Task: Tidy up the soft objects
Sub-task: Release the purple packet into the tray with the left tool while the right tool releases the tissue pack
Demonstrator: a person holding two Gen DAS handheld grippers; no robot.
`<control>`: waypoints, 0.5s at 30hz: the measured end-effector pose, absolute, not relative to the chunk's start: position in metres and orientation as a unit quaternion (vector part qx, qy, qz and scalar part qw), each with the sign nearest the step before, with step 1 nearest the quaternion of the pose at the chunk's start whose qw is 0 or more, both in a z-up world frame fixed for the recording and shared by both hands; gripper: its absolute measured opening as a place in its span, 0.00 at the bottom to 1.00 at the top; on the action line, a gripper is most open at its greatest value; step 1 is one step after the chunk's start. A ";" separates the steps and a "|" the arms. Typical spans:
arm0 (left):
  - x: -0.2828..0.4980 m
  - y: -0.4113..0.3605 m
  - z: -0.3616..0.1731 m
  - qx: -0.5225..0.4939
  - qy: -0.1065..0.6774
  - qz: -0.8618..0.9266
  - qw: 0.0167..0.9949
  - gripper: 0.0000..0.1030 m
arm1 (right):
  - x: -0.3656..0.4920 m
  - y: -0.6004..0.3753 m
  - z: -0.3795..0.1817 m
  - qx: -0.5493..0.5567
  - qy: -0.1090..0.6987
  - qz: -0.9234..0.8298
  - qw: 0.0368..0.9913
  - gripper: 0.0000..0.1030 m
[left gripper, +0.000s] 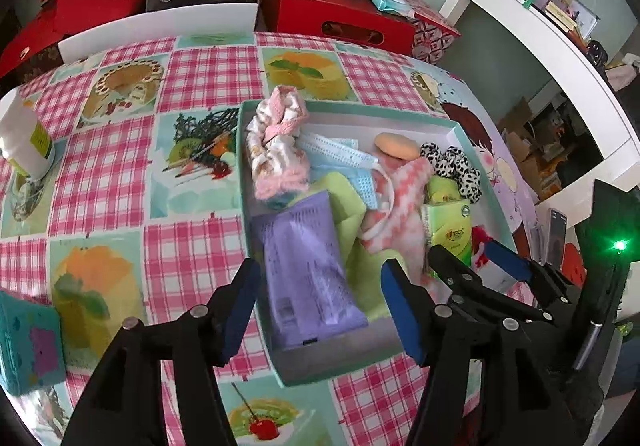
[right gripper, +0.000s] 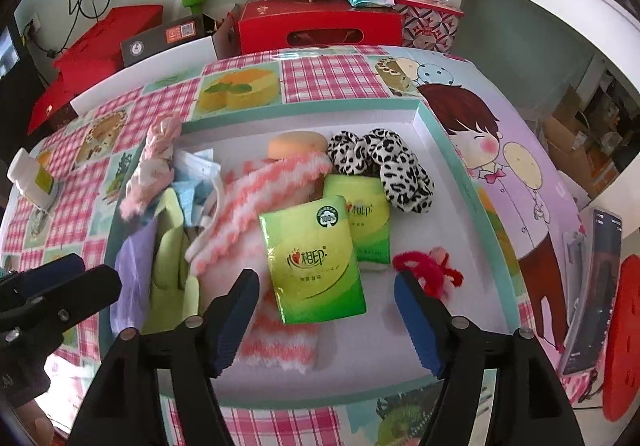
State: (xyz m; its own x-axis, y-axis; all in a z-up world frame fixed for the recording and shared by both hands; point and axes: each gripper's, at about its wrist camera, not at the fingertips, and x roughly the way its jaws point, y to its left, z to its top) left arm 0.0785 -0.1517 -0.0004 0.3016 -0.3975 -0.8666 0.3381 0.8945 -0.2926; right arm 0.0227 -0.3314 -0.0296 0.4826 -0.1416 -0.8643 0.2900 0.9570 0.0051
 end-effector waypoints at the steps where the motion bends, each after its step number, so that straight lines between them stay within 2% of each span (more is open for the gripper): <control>1: 0.076 -0.149 -0.001 -0.028 0.544 -0.225 0.808 0.63 | 0.020 -0.330 -0.029 0.074 0.492 -0.126 0.858 0.76; 3: 0.072 -0.142 -0.003 -0.029 0.543 -0.214 0.811 0.68 | 0.013 -0.326 -0.029 0.069 0.493 -0.124 0.858 0.82; 4: 0.069 -0.136 -0.005 -0.030 0.541 -0.201 0.816 0.78 | 0.011 -0.324 -0.029 0.066 0.493 -0.122 0.859 0.82; 6: 0.063 -0.125 -0.005 -0.032 0.531 -0.183 0.826 0.86 | 0.005 -0.319 -0.029 0.057 0.493 -0.122 0.859 0.86; 7: 0.058 -0.116 -0.005 -0.033 0.524 -0.166 0.834 0.86 | 0.002 -0.317 -0.028 0.054 0.494 -0.123 0.859 0.88; 9: 0.053 -0.101 -0.006 -0.035 0.518 -0.143 0.843 0.86 | -0.003 -0.312 -0.027 0.050 0.491 -0.122 0.861 0.98; 11: 0.048 -0.088 -0.006 -0.038 0.512 -0.124 0.849 0.87 | -0.008 -0.306 -0.025 0.049 0.488 -0.115 0.864 1.00; 13: 0.041 -0.075 -0.004 -0.036 0.505 -0.104 0.856 0.93 | -0.013 -0.298 -0.023 0.044 0.488 -0.105 0.866 1.00; 15: 0.037 -0.067 -0.003 -0.032 0.505 -0.094 0.858 0.93 | -0.018 -0.290 -0.021 0.032 0.486 -0.099 0.868 1.00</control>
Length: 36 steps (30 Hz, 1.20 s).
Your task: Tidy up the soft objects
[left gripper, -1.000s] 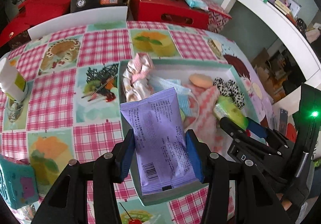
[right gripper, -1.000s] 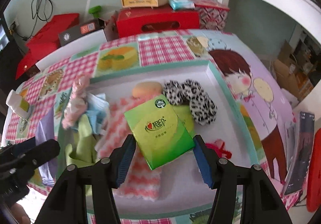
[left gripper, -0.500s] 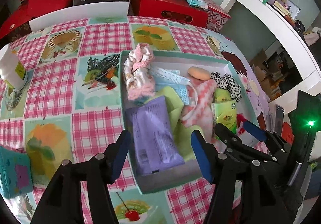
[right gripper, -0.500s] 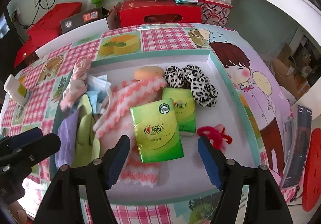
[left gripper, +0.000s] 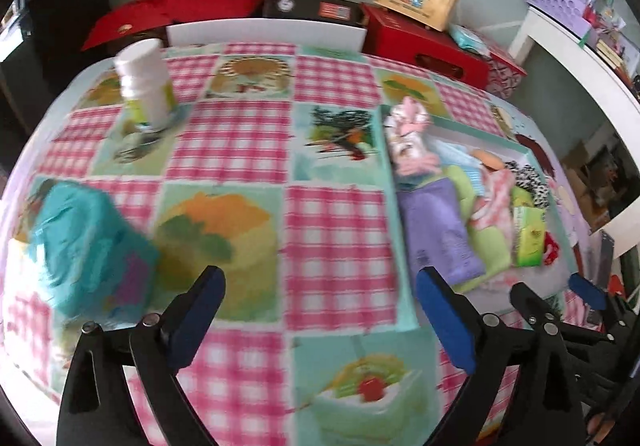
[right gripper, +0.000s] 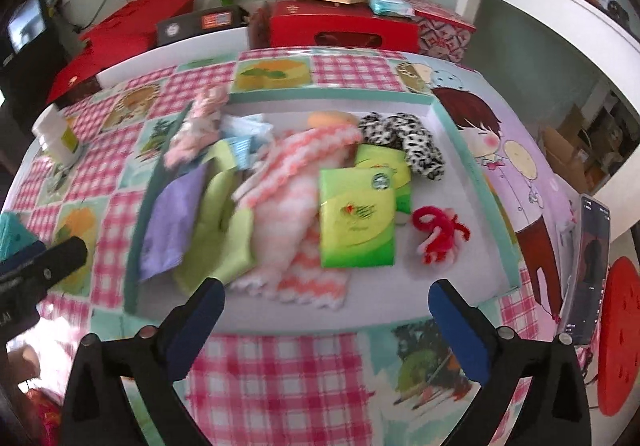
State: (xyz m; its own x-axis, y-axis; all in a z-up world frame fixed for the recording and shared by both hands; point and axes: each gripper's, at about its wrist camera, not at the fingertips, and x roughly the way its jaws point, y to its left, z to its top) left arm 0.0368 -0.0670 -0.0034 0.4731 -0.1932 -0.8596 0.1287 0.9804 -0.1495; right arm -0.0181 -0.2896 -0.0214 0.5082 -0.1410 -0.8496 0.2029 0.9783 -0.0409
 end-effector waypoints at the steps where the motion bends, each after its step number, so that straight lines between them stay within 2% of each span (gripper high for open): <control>1: 0.034 -0.062 -0.002 -0.030 0.505 -0.089 0.858 0.93 | -0.020 -0.286 -0.020 0.027 0.485 -0.097 0.869 1.00; 16: 0.003 -0.039 -0.003 -0.017 0.503 -0.064 0.862 0.93 | -0.040 -0.266 -0.012 0.019 0.482 -0.088 0.872 1.00; 36: -0.002 -0.030 -0.002 0.003 0.492 -0.012 0.871 0.93 | -0.040 -0.257 -0.018 0.013 0.485 -0.074 0.872 1.00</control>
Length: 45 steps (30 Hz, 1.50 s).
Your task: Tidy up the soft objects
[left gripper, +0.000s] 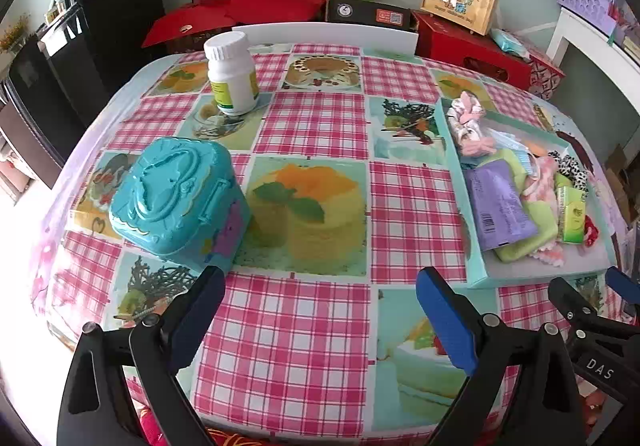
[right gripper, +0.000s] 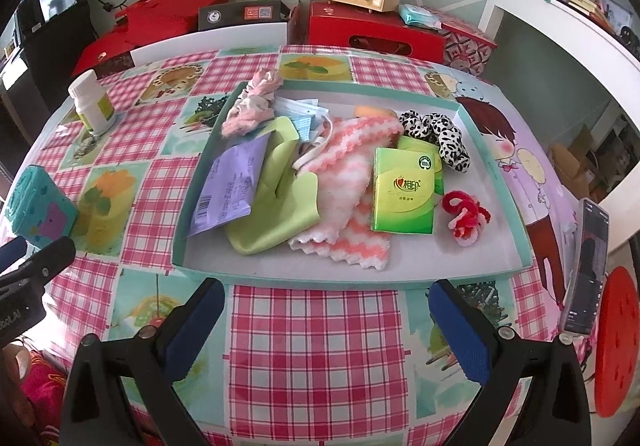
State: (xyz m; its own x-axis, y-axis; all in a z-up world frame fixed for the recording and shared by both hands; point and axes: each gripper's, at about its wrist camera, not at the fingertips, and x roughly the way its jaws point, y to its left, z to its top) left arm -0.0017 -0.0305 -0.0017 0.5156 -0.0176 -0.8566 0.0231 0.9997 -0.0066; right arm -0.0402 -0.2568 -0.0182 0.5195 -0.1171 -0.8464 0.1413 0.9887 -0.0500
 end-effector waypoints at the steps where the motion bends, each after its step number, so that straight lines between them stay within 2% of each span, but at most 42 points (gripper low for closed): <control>1: -0.002 -0.031 -0.002 0.004 0.492 -0.012 0.870 0.93 | -0.040 -0.256 -0.018 0.013 0.484 -0.073 0.872 1.00; 45: -0.002 -0.044 -0.005 0.051 0.483 0.002 0.874 0.93 | -0.027 -0.258 -0.026 0.024 0.485 -0.063 0.872 1.00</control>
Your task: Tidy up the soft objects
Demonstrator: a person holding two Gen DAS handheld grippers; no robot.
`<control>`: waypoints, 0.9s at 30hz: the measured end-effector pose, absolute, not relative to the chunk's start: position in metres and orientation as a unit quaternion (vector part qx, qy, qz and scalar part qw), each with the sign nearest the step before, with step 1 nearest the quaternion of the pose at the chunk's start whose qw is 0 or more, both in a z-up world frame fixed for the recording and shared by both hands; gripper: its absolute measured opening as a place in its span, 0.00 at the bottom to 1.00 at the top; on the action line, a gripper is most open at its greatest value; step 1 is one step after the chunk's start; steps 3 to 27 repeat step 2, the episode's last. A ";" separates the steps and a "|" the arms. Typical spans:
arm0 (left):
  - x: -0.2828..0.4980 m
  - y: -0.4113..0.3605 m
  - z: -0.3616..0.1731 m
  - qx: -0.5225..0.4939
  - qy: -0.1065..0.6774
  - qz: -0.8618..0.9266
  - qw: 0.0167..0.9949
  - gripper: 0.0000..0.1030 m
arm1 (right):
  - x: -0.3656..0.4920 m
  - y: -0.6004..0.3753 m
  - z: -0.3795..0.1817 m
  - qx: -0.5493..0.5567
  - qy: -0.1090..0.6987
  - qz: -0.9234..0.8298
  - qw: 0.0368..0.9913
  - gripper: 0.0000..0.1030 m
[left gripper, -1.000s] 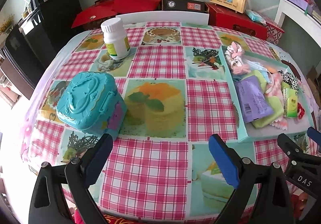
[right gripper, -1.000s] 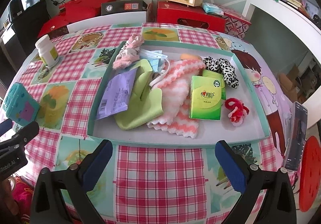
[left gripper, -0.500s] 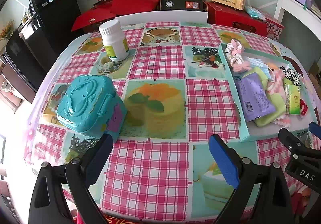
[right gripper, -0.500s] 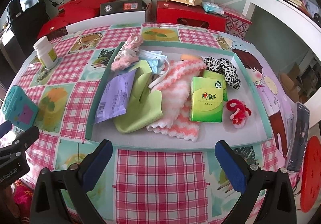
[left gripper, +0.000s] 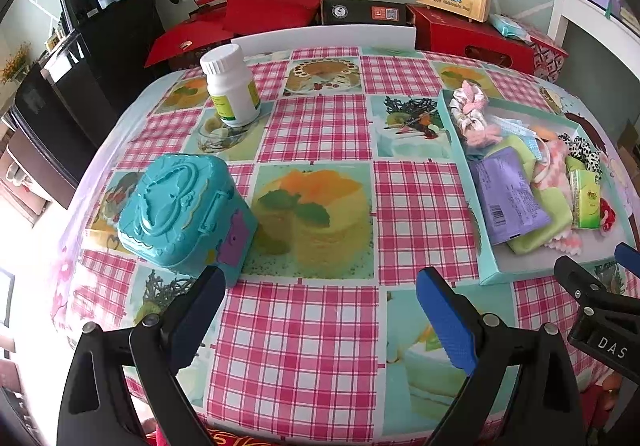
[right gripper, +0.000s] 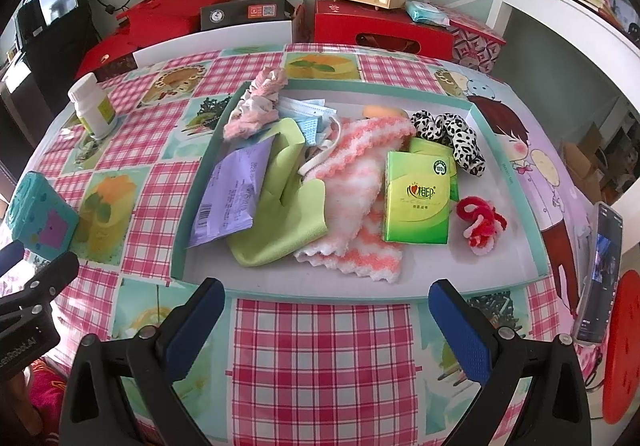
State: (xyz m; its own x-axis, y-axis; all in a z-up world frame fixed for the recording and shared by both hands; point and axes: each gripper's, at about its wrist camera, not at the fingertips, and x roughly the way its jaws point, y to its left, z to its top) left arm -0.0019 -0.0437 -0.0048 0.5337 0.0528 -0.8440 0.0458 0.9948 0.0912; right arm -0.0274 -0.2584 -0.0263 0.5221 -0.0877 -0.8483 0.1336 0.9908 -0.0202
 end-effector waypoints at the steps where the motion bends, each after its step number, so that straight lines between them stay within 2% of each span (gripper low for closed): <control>1: -0.002 -0.044 -0.005 0.050 0.485 -0.002 0.873 0.93 | -0.027 -0.258 -0.027 0.024 0.485 -0.063 0.872 1.00; 27: -0.002 -0.044 -0.005 0.049 0.486 -0.004 0.872 0.93 | -0.027 -0.258 -0.026 0.024 0.485 -0.063 0.872 1.00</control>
